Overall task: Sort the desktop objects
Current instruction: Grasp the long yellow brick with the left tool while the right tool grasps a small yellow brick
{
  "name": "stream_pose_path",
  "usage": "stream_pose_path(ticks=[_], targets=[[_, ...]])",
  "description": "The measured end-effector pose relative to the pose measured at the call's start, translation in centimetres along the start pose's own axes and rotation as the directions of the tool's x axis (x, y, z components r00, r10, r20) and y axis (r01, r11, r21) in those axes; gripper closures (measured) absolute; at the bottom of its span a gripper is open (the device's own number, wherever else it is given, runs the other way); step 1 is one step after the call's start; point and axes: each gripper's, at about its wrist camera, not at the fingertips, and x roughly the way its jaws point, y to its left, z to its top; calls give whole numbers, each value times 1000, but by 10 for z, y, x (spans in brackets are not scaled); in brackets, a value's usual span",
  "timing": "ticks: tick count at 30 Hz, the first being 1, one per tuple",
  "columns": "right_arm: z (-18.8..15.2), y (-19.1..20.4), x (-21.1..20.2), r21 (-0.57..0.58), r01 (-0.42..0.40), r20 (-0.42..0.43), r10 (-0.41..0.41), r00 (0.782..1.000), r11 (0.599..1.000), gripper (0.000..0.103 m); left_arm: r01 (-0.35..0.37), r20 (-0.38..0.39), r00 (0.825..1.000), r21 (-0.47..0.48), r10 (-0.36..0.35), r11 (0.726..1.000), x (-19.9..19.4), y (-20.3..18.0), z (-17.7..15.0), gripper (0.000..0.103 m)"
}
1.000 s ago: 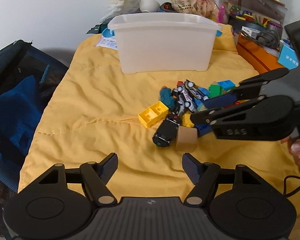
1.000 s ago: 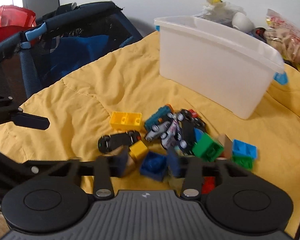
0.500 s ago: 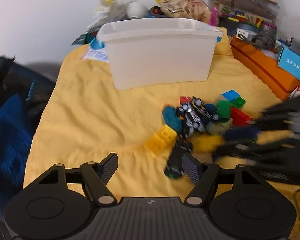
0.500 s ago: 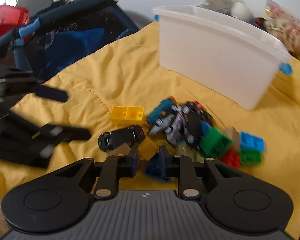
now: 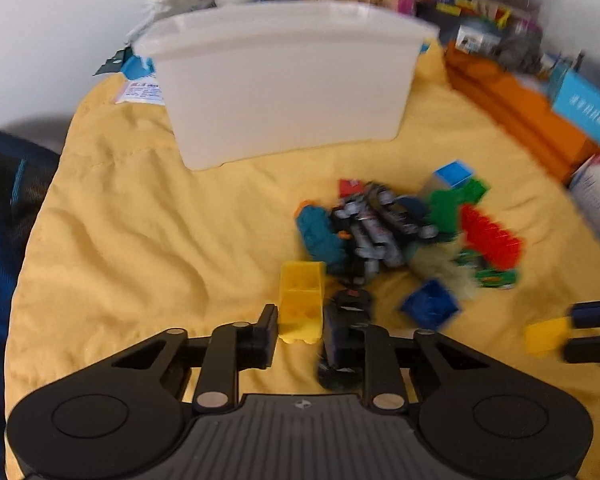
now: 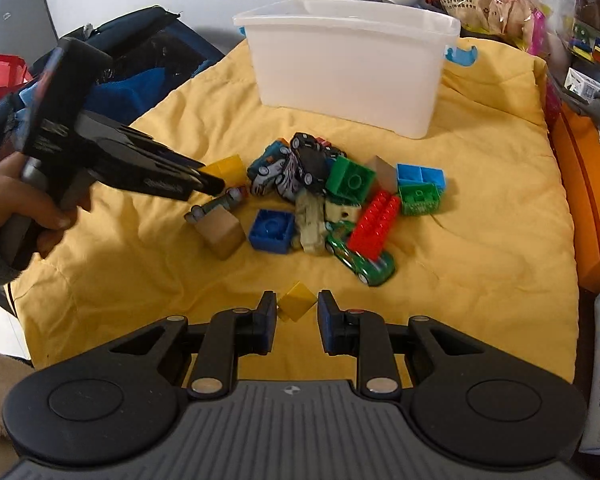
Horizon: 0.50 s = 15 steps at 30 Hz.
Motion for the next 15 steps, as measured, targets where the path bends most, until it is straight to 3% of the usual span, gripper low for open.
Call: stream_pose_path(ticks=[3, 6, 8, 12, 15], targets=[[-4, 0, -6, -30, -20, -6, 20, 1000, 999, 78, 81, -3, 997, -48, -81, 996, -32, -13, -15, 76], [-9, -1, -7, -32, -81, -26, 80, 996, 996, 78, 197, -23, 979, -163, -203, 967, -47, -23, -34, 75], [-12, -1, -5, -39, -123, -49, 121, 991, 992, 78, 213, -41, 973, -207, -226, 955, -45, -29, -47, 75], [-18, -6, 6, -47, -130, -97, 125, 987, 990, 76, 127, -103, 984, -190, -149, 973, -39, -41, -69, 75], [-20, -11, 5, -78, -75, -94, 68, 993, 994, 72, 14, -117, 993, -144, -31, 989, -42, -47, -75, 74]])
